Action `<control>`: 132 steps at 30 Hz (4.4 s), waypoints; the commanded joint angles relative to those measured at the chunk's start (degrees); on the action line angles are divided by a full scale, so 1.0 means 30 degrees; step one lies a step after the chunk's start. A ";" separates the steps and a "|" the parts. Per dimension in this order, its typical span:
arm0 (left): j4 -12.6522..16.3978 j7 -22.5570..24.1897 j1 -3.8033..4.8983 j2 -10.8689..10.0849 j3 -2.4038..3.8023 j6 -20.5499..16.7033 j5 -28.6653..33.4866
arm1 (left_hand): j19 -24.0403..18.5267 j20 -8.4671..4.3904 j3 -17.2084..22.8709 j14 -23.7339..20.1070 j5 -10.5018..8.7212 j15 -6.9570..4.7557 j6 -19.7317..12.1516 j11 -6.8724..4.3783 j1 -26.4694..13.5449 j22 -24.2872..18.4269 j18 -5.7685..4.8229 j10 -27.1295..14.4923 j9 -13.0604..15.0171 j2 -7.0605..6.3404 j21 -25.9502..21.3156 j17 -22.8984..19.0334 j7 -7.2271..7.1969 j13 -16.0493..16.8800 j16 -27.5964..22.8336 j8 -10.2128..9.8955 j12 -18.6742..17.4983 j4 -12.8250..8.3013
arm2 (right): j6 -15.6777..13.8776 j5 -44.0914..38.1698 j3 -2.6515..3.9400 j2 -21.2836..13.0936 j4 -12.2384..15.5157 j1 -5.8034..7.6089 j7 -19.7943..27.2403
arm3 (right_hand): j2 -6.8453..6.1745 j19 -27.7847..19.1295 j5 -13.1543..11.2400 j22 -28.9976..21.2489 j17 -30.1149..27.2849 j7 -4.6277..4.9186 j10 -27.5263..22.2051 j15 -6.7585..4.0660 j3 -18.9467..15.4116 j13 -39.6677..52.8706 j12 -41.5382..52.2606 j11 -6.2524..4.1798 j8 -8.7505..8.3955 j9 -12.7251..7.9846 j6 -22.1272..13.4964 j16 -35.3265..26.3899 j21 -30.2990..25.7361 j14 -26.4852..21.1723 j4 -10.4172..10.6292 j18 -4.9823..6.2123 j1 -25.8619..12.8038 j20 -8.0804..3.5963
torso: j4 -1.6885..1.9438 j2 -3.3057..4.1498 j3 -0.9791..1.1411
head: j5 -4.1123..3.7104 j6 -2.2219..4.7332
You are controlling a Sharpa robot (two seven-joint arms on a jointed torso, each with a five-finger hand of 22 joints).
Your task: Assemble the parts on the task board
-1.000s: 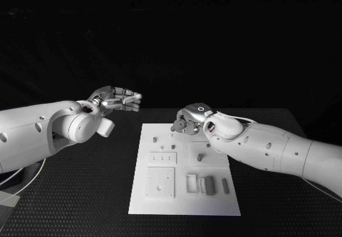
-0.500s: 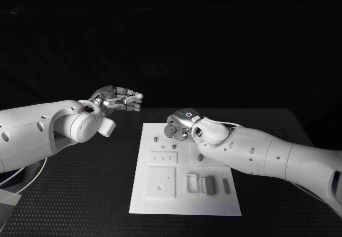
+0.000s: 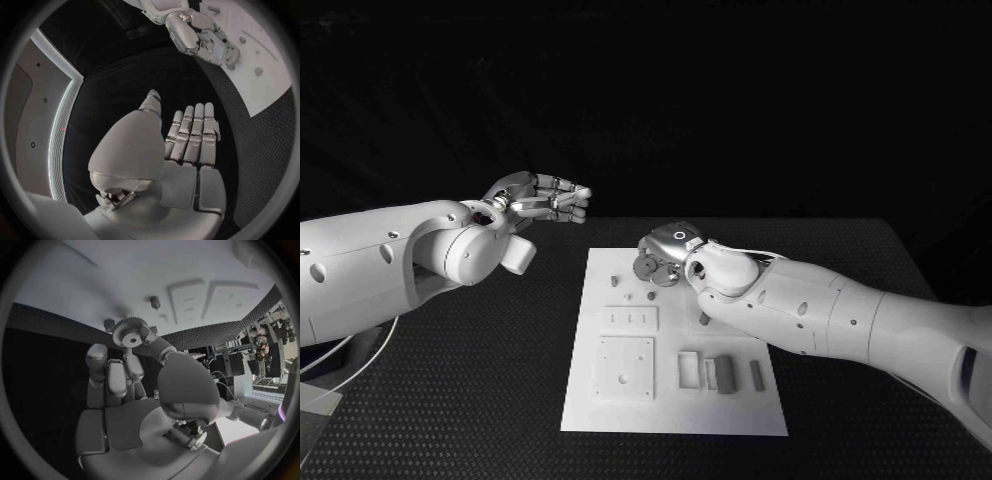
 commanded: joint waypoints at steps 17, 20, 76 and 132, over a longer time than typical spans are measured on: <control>0.0067 0.0153 0.0028 0.0001 0.0019 0.0028 -0.0090 | 0.0112 0.0027 0.0021 0.0118 -0.0095 0.0044 0.0147 0.0039 0.0012 -0.0034 0.0251 -0.0096 -0.0010 -0.0176 -0.0097 0.0042 0.0692 -0.0025 -0.0115 -0.0116 -0.0086 0.0016 | 0.0547 -0.0757 -0.0043 0.0498 -0.1073 -0.0136 -0.0034 | -0.0145 0.0048 0.0036 0.0260 -0.0061 0.0373 -0.0032 -0.0092 0.0133 -0.0050 -0.0105 0.0046 -0.0113 0.0025 0.0425 0.0026 0.0017 0.0011 0.0047 0.1913 -0.0150 -0.0048 | 0.0021 0.0000 0.0036 | 0.0105 -0.0114; 0.0058 0.0153 0.0028 -0.0020 0.0019 0.0007 -0.0094 | 0.0113 0.0027 0.0020 0.0119 -0.0095 0.0044 0.0147 0.0039 0.0012 -0.0035 0.0250 -0.0097 -0.0009 -0.0178 -0.0098 0.0043 0.0692 -0.0026 -0.0116 -0.0117 -0.0086 0.0017 | 0.0435 -0.0755 -0.0043 0.0540 -0.1179 -0.0136 -0.0023 | -0.0178 0.0050 0.0033 0.0259 -0.0049 0.0375 -0.0035 -0.0089 0.0136 -0.0058 -0.0111 0.0048 -0.0121 0.0024 0.0424 0.0028 0.0013 0.0018 0.0035 0.1913 -0.0158 -0.0048 | 0.0011 -0.0014 0.0045 | 0.0135 -0.0112; 0.0016 0.0147 0.0029 0.0085 0.0023 0.0059 -0.0125 | 0.0124 0.0027 0.0021 0.0130 -0.0095 0.0044 0.0155 0.0039 0.0012 -0.0041 0.0247 -0.0097 -0.0002 -0.0191 -0.0117 0.0069 0.0682 -0.0033 -0.0150 -0.0135 -0.0082 0.0019 | 0.0796 -0.0318 -0.0265 0.1214 -0.1948 -0.0400 0.0089 | -0.0315 0.0077 0.0032 0.0230 -0.0227 0.0624 -0.0186 0.0095 0.0250 -0.0270 -0.0310 0.0274 -0.0757 -0.0241 -0.0454 -0.0032 -0.0105 -0.0046 0.0046 0.1913 -0.0340 -0.0051 | -0.0005 -0.0023 0.0049 | 0.0261 -0.0344; 0.0146 0.0065 0.0033 -0.0157 0.0023 -0.0013 -0.0127 | 0.0118 0.0032 0.0031 0.0113 -0.0092 0.0055 0.0095 0.0084 -0.0069 -0.0054 0.0239 -0.0230 -0.0008 -0.0241 -0.0146 0.0095 0.0711 -0.0075 -0.0209 -0.0196 -0.0123 0.0022 | 0.2705 0.1927 -0.0265 0.0247 -0.1518 -0.0380 0.0691 | 0.2576 -0.0075 0.0033 0.0393 -0.0364 0.0779 -0.0652 0.0262 0.5586 -0.0653 -0.0243 0.0428 -0.1637 -0.1569 -0.2565 0.0005 0.0120 -0.0146 0.2576 0.1913 -0.1333 0.0052 | 0.0007 -0.0023 0.0044 | 0.0215 -0.0383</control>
